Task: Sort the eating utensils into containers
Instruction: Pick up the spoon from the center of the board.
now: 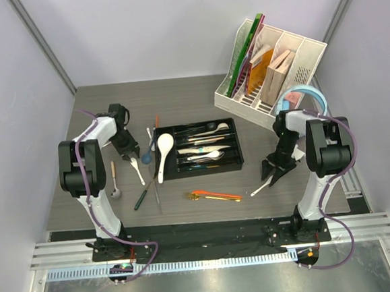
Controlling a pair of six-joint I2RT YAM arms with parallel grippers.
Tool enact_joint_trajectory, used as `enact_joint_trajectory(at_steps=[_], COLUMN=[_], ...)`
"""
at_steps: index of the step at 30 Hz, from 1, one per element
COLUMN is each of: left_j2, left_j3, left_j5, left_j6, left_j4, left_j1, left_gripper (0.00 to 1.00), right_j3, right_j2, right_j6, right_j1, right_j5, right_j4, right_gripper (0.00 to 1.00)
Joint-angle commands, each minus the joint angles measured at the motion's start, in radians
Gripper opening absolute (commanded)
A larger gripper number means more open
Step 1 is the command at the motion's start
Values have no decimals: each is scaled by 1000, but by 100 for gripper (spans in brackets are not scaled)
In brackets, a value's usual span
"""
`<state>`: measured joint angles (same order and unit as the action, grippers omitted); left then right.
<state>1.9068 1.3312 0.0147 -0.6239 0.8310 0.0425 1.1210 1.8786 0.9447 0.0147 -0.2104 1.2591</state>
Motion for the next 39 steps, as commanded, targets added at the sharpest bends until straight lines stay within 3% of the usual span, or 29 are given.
enact_joint_trajectory(at_steps=[1, 11, 21, 34, 37, 39], left_j2=[17, 8, 21, 3, -2, -2], left_j3=[28, 26, 33, 23, 26, 28], left_j5=[-2, 2, -1, 7, 16, 19], left_j6=[4, 7, 6, 9, 10, 12], left_j4=[13, 19, 19, 30, 34, 37], left_j1=[-7, -7, -7, -7, -7, -6], left_gripper=[36, 37, 36, 37, 37, 37], right_j3=[-52, -27, 48, 29, 33, 28], right_j2=[-19, 10, -49, 132, 172, 182], right_j6=[-33, -95, -78, -145, -149, -141], right_j1=[-1, -1, -1, 51, 62, 70], right_j5=[12, 83, 14, 91, 112, 126], right_j4=[3, -47, 3, -118, -127, -136], right_gripper=[44, 43, 43, 40, 30, 14])
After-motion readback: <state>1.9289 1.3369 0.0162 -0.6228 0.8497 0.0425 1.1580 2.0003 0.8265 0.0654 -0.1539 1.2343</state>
